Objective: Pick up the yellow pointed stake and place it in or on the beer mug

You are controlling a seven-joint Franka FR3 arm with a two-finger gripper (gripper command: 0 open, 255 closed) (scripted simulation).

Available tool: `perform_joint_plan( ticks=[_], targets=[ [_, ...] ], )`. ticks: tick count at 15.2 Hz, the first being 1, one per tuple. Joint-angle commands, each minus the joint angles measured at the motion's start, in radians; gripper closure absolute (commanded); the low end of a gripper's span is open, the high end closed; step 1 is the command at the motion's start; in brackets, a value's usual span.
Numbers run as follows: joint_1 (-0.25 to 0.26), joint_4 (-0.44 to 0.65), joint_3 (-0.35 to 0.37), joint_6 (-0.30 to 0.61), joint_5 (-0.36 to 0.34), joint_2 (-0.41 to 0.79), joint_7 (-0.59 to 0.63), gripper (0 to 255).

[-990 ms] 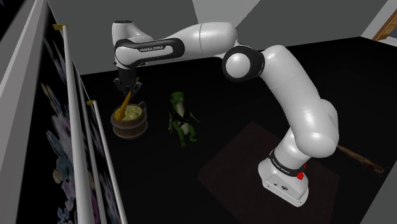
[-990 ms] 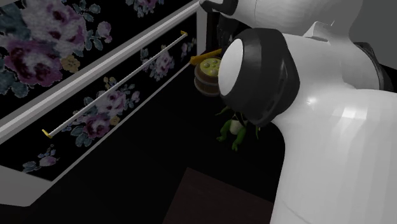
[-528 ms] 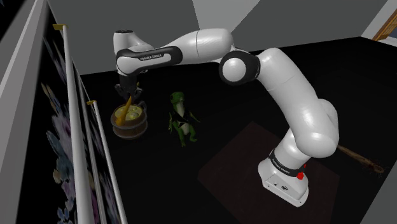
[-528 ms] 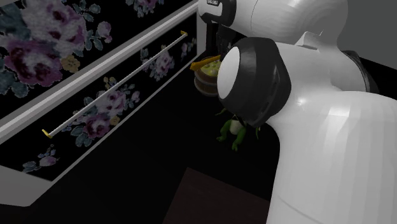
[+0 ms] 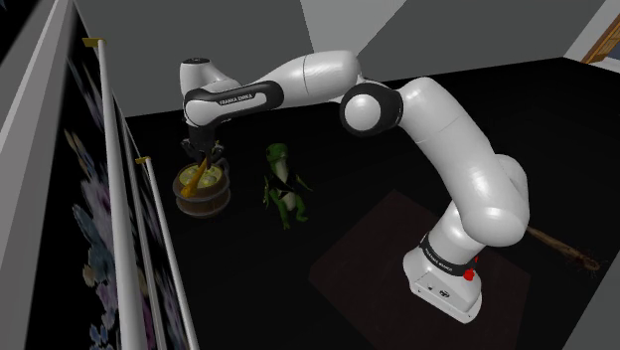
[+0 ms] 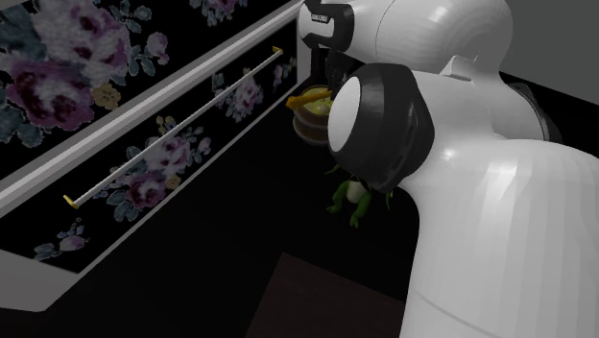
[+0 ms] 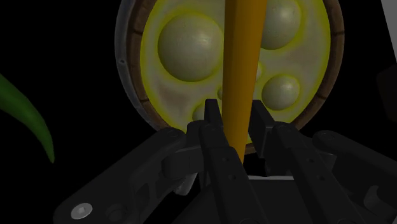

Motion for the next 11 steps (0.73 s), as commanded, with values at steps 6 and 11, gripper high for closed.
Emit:
perform_joint_plan(
  ticks=[6, 11],
  targets=[
    [0.000, 0.000, 0.000, 0.001, 0.000, 0.001, 0.000, 0],
    [-0.003, -0.002, 0.003, -0.017, 0.003, -0.020, -0.001, 0]
  ],
)
